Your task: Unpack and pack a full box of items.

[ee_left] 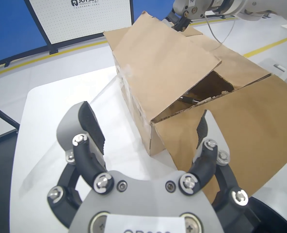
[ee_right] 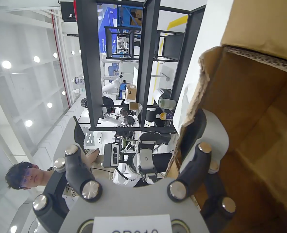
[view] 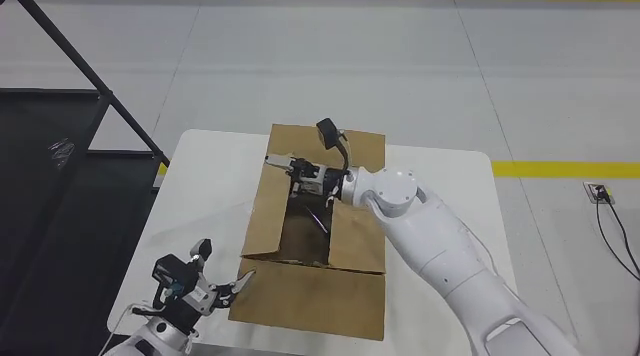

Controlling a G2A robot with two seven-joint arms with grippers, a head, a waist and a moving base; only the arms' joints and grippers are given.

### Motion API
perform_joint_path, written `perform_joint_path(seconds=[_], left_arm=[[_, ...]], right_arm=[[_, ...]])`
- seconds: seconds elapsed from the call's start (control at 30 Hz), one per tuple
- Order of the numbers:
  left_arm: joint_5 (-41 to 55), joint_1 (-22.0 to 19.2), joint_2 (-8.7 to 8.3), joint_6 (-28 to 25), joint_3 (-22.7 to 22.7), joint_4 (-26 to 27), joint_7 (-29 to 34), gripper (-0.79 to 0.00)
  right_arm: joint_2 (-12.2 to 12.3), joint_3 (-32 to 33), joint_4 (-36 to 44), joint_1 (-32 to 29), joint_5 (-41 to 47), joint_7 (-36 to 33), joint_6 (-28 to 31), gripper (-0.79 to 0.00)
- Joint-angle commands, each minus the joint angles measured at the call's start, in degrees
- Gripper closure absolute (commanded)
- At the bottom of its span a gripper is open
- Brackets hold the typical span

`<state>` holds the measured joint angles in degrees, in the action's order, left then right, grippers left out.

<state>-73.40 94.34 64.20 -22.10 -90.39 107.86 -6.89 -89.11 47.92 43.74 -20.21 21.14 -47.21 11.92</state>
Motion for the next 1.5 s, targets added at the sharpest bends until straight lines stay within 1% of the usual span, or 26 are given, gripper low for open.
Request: perform_joint_path(seconds=[0.0,0.2,0.3,0.5,0.7,0.9,1.2,1.47], left_arm=[[0.41,-0.85,0.11,0.87,0.63,0.32,0.99,-0.785],[0.63,-3.35,0.36,2.73,2.26,0.57,3.58,-0.785],[2.95,-4.43,0.54,4.04,2.35,0.84,4.57,-0.785],[6.19,-5.49,0.66,5.64,0.94,1.86,6.21,-0.785],[8.59,-4.59,0.63,6.29,-1.78,2.56,6.12,-0.785],[10.33,-4.22,0.53,6.53,-4.71,1.55,6.57,-0.785],[12.06,-2.56,0.48,6.46,-8.13,-1.66,5.67,-0.785],[12.43,-3.88,0.54,5.63,-7.78,-7.0,6.1,-0.785]], right_arm=[[-0.38,-0.13,0.17,0.25,0.61,0.03,0.48,-0.785],[-1.73,-0.79,0.0,1.15,2.33,0.74,1.17,-0.785],[-2.43,-1.28,-0.42,1.78,2.95,0.59,1.09,-0.785],[-3.55,-2.05,-1.74,3.03,3.51,-1.51,1.56,-0.785],[-3.66,-1.8,-2.81,3.65,2.36,-5.18,3.47,-0.785],[-2.53,0.28,-2.06,2.85,0.19,-7.47,6.32,-0.785],[0.93,6.95,2.85,-1.92,-2.91,-7.73,8.16,-0.785],[3.99,13.65,9.58,-7.95,-3.81,-9.15,8.98,-0.785]])
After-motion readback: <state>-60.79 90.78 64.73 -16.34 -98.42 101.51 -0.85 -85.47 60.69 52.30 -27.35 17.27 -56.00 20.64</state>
